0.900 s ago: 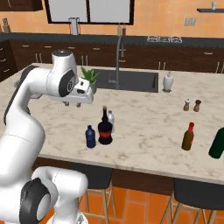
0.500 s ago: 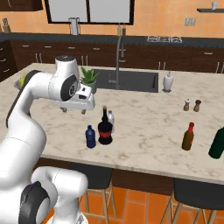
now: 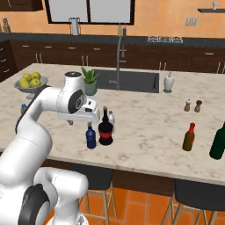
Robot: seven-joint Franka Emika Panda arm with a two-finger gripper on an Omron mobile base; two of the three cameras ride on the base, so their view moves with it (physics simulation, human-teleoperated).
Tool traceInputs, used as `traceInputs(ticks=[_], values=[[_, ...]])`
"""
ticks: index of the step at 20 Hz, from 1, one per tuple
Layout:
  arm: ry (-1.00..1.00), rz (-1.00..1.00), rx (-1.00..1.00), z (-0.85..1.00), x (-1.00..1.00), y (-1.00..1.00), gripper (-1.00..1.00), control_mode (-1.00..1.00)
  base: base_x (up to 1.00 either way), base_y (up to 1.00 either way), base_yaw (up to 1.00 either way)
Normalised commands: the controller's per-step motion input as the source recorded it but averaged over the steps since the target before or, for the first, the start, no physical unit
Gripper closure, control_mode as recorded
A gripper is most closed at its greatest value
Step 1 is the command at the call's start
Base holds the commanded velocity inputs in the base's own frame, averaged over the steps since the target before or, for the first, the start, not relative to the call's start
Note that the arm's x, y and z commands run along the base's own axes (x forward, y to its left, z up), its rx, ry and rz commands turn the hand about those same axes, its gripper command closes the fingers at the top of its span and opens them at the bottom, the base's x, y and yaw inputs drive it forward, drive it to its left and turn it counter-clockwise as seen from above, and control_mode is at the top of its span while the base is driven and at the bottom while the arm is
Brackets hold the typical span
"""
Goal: Move the plastic bottles in the middle to the plastics group, and the glass bottles in the middle to the glass group.
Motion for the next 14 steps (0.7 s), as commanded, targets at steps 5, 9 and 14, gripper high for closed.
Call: traceInputs(ticks=[5,9,14], values=[[0.03,0.00,0.00,-0.30,0.46,-0.06,-1.00,-1.00,0.00,0.00,0.00],[0.00,0.00,0.00,-0.26,0.46,0.00,-1.00,-1.00,0.00,0.00,0.00],[0.00,-0.01,0.00,-0.35,0.26,0.01,-1.00,-1.00,0.00,0.00,0.00]])
